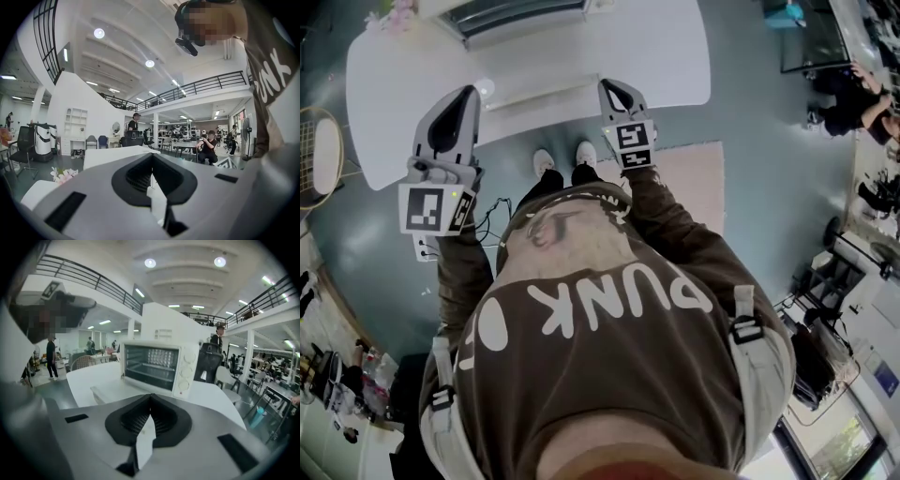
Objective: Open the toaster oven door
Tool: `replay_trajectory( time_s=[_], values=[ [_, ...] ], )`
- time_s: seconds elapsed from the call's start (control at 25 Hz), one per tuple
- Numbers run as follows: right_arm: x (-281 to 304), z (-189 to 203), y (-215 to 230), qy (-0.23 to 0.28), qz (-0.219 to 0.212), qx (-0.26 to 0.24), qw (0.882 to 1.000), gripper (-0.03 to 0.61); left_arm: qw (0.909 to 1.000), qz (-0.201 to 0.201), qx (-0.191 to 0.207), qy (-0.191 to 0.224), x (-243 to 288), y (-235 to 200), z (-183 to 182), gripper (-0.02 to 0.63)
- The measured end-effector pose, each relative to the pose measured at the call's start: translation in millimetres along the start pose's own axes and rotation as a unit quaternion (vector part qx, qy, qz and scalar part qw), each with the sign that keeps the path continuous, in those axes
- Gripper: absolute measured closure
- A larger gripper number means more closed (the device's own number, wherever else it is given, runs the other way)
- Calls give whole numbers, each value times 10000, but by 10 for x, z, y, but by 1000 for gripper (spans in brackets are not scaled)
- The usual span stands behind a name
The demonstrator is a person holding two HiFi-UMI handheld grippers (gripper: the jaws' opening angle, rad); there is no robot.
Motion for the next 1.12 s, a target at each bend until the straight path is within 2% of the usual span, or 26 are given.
replay_trajectory(
  time_s=[0.12,0.24,0.44,0.6,0.76,1.12],
  values=[
    [-292,-643,-122,681,-246,-332,9968,566,9999,-29,65,81,2,0,-82,611],
    [-554,-1189,-270,1228,-443,-709,9889,566,9998,-75,126,145,1,-10,-153,611],
    [-881,-1788,-469,1946,-768,-967,9731,565,9996,-163,154,178,0,-59,-179,611],
    [-1037,-2051,-541,2157,-1013,-966,9664,561,9995,-187,163,173,15,-58,-169,611],
    [-1146,-2205,-562,2258,-1048,-1162,9615,560,9995,-206,169,190,17,-47,-188,611],
    [-1102,-2191,-585,2113,-1007,-1427,9617,566,9993,-243,213,196,7,-55,-226,611]
  ],
)
Point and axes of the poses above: the fingertips, and each gripper's own axes: x forward along the fingers, y to its right, z out of its underside, the point moved 1 cm from there along -x, backward along the fingers, and after that the axes turned 13 degrees about -y, right-handed, at the moved point
